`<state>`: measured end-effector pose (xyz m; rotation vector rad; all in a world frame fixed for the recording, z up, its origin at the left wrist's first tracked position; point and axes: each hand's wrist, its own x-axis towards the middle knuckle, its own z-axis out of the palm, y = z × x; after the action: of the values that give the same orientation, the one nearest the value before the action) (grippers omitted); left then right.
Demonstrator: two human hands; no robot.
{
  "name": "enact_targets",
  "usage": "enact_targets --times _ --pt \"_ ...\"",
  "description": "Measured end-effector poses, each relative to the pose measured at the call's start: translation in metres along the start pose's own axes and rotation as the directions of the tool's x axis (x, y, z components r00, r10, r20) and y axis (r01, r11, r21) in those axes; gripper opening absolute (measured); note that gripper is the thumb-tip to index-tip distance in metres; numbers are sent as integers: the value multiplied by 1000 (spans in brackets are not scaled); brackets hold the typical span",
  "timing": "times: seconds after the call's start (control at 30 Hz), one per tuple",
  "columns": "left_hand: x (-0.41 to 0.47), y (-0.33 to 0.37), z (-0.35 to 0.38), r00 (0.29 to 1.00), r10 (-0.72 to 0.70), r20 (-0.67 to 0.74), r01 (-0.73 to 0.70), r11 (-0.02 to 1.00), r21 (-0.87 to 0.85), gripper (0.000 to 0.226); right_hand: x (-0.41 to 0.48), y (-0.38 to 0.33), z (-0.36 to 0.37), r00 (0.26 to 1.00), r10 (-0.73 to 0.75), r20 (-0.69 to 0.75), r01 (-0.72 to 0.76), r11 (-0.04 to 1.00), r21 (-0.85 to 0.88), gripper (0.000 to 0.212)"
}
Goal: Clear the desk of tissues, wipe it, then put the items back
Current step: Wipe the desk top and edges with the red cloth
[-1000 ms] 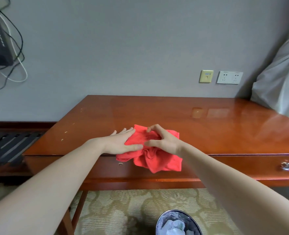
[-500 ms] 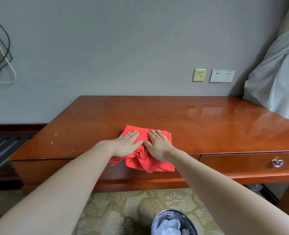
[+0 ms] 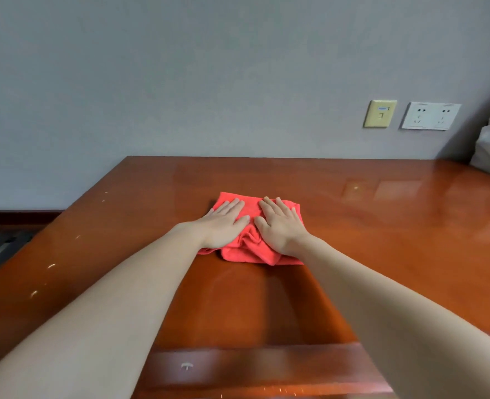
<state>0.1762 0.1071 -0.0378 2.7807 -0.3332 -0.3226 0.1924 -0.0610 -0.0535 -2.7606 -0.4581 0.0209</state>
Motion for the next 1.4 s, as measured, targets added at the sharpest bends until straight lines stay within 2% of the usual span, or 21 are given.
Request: enact_targets --times 0.4,0.63,0.9,1.17,1.4 --pt "151 -67 -45 991 -44 -124 40 999 -29 59 181 19 0 997 -14 -76 14 1000 -11 57" --pt "175 -80 -52 987 -57 -148 54 998 -22 56 210 16 1 995 5 -101 -6 1000 -10 54" --pt "108 -63 -43 992 -80 -97 76 996 -46 58 154 0 4 997 -34 -63 34 999 -10 56" --pt "-22 -32 -17 996 -91 -10 91 996 -17 62 27 -35 9 997 -74 -37 74 997 18 54" --pt "-116 -2 18 994 -99 -39 100 994 34 62 -78 -57 13 995 -88 -36 89 996 19 52"
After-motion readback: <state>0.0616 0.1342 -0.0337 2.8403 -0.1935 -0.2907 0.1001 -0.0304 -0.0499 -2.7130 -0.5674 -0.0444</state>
